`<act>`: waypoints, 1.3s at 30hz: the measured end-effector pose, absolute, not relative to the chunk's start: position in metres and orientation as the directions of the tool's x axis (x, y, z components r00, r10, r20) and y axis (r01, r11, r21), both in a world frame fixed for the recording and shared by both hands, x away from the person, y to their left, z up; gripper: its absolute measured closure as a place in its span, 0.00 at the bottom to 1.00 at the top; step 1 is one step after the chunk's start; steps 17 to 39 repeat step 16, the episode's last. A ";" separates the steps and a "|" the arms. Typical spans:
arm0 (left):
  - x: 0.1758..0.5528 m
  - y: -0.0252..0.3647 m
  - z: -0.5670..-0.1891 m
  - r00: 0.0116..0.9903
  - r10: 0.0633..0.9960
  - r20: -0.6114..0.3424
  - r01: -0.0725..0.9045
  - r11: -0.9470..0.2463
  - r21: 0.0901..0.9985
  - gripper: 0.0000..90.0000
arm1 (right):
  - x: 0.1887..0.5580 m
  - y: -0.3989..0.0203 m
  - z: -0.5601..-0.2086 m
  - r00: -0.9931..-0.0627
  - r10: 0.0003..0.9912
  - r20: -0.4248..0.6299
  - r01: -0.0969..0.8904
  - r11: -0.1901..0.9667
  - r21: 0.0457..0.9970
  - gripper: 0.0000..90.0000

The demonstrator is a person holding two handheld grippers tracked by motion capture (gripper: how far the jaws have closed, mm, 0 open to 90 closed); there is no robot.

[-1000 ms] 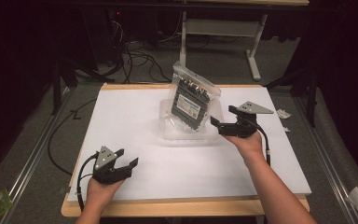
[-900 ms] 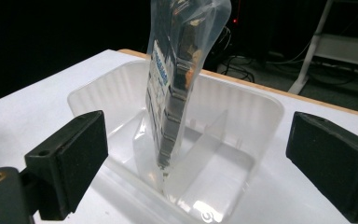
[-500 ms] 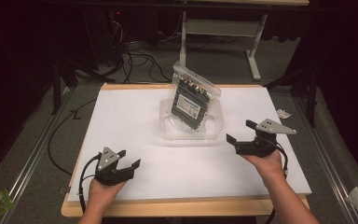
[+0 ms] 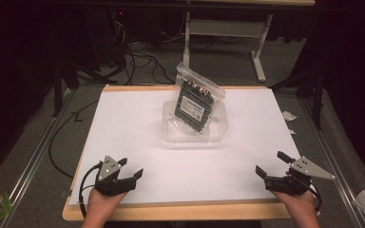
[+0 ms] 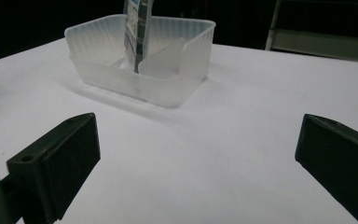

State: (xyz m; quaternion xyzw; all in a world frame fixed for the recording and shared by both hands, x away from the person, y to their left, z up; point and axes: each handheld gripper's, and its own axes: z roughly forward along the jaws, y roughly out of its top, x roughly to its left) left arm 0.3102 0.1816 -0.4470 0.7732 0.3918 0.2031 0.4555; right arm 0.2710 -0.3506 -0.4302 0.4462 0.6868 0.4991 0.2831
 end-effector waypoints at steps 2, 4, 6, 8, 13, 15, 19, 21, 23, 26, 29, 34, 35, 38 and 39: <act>0.310 0.183 -0.446 0.604 0.795 -0.054 0.426 -0.265 0.865 0.31 | 0.269 -0.353 -0.434 -0.447 0.893 0.053 0.341 0.116 0.933 0.00; 0.310 0.182 -0.446 0.598 0.800 -0.058 0.427 -0.256 0.867 0.31 | 0.270 -0.353 -0.436 -0.446 0.894 0.051 0.347 0.120 0.930 0.00; 0.312 0.180 -0.447 0.603 0.796 -0.051 0.427 -0.269 0.864 0.31 | 0.274 -0.351 -0.437 -0.454 0.889 0.060 0.351 0.117 0.929 0.00; 0.313 0.178 -0.449 0.610 0.791 -0.042 0.423 -0.280 0.862 0.31 | 0.274 -0.349 -0.438 -0.464 0.884 0.056 0.349 0.125 0.929 0.00; 0.313 0.181 -0.450 0.613 0.789 -0.035 0.422 -0.290 0.859 0.31 | 0.275 -0.349 -0.439 -0.459 0.886 0.057 0.357 0.125 0.926 0.00; 0.313 0.183 -0.449 0.608 0.793 -0.037 0.422 -0.283 0.861 0.31 | 0.277 -0.350 -0.440 -0.453 0.889 0.071 0.365 0.113 0.924 0.00; 0.313 0.185 -0.449 0.606 0.795 -0.040 0.422 -0.279 0.863 0.31 | 0.278 -0.350 -0.440 -0.454 0.888 0.072 0.365 0.112 0.924 0.00; 0.313 0.185 -0.449 0.606 0.795 -0.040 0.422 -0.279 0.863 0.31 | 0.278 -0.350 -0.440 -0.454 0.888 0.072 0.365 0.112 0.924 0.00; 0.313 0.185 -0.449 0.606 0.795 -0.040 0.422 -0.279 0.863 0.31 | 0.278 -0.350 -0.440 -0.454 0.888 0.072 0.365 0.112 0.924 0.00; 0.313 0.185 -0.449 0.606 0.795 -0.040 0.422 -0.279 0.863 0.31 | 0.278 -0.350 -0.440 -0.454 0.888 0.072 0.365 0.112 0.924 0.00; 0.313 0.185 -0.449 0.606 0.795 -0.040 0.422 -0.279 0.863 0.31 | 0.278 -0.350 -0.440 -0.454 0.888 0.072 0.365 0.112 0.924 0.00; 0.313 0.185 -0.449 0.606 0.795 -0.040 0.422 -0.279 0.863 0.31 | 0.278 -0.350 -0.440 -0.454 0.888 0.072 0.365 0.112 0.924 0.00; 0.313 0.185 -0.449 0.606 0.795 -0.040 0.422 -0.279 0.863 0.31 | 0.278 -0.350 -0.440 -0.454 0.888 0.072 0.365 0.112 0.924 0.00; 0.313 0.185 -0.449 0.606 0.795 -0.040 0.422 -0.279 0.863 0.31 | 0.278 -0.350 -0.440 -0.454 0.888 0.072 0.365 0.112 0.924 0.00; 0.313 0.185 -0.449 0.606 0.795 -0.040 0.422 -0.279 0.863 0.31 | 0.278 -0.350 -0.440 -0.454 0.888 0.072 0.365 0.112 0.924 0.00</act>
